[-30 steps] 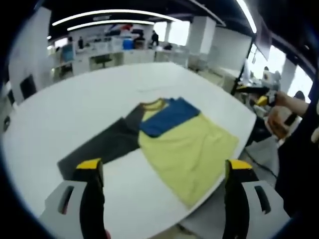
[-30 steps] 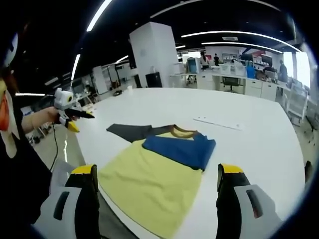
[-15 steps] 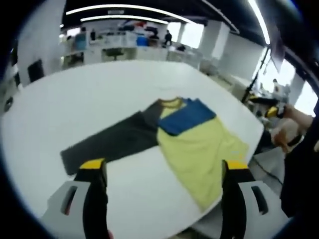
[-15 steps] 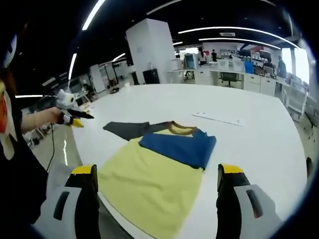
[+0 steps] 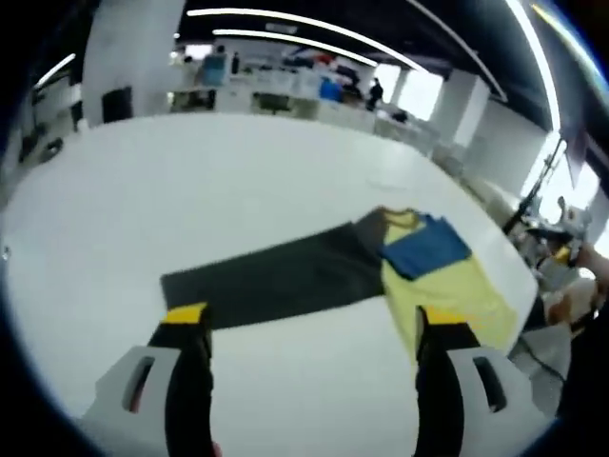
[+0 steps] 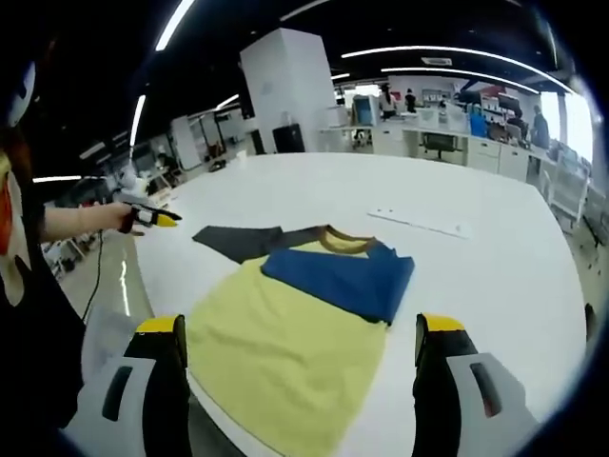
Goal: Fold the garment on the visible template until the final outline fits inside the template.
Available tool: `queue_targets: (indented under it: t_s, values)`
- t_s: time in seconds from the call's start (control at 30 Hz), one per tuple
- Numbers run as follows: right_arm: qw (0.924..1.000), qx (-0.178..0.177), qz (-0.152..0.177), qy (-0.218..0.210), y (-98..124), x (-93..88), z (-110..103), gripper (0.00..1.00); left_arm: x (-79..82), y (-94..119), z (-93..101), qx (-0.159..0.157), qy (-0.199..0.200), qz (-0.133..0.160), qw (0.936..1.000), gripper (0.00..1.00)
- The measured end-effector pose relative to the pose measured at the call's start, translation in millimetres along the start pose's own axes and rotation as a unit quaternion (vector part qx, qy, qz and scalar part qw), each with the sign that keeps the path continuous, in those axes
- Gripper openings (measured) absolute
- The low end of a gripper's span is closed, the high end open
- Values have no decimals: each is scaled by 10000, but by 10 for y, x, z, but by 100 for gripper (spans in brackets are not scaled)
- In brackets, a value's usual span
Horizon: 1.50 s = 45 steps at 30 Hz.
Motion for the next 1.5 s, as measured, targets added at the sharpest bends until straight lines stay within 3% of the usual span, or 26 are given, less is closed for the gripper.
queue_targets:
  t_s: [0.2, 0.3, 0.6, 0.73, 0.9, 1.1, 1.13, 1.2, 1.33, 1.5]
  values:
    - [10000, -20, 3, 36, -42, 55, 17, 99, -11, -77, -384, 376, 76, 43, 9993, 79]
    - [10000, -31, -11, 49, -56, 64, 17, 99, -8, -104, -546, 545, 211, 210, 9981, 76]
    - [9999, -72, -77, 10, -81, 43, -5, 99, 57, -181, -809, 710, 171, 70, 9973, 72]
    - [9999, -82, -119, 7, -66, 21, -31, 99, 137, -168, -975, 663, 95, -130, 9977, 67]
    - [9998, -123, -163, -18, -70, 10, -33, 99, 240, -143, -1427, 687, 241, 35, 9973, 64]
    - [9997, -151, -185, -1, -103, 46, -13, 98, 213, -175, -1637, 617, -83, -405, 9972, 63]
    - [9997, -163, -177, -8, -114, 53, -6, 98, 154, -182, -1666, 442, -99, -823, 9956, 62]
    - [9997, -181, -166, -28, -132, 65, -6, 98, 124, -179, -1744, 566, -471, -1108, 9911, 59]
    - [9997, -202, -159, -28, -156, 87, -36, 98, 92, -209, -1787, 488, -262, -976, 9937, 57]
    - [9995, -250, -171, -51, -168, 97, -32, 98, 39, -262, -1864, 451, -262, -1046, 9931, 50]
Point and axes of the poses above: the point that each gripper's makers call its tool centre point, and the gripper's own axes: y roughly backward along the fingers, z roughly to its right, x roughly out of its top, the point moved 7 cm from there along y, roughly backward along the fingers, and after that the axes turned 14 degrees about -x, right-handed, at the moved point
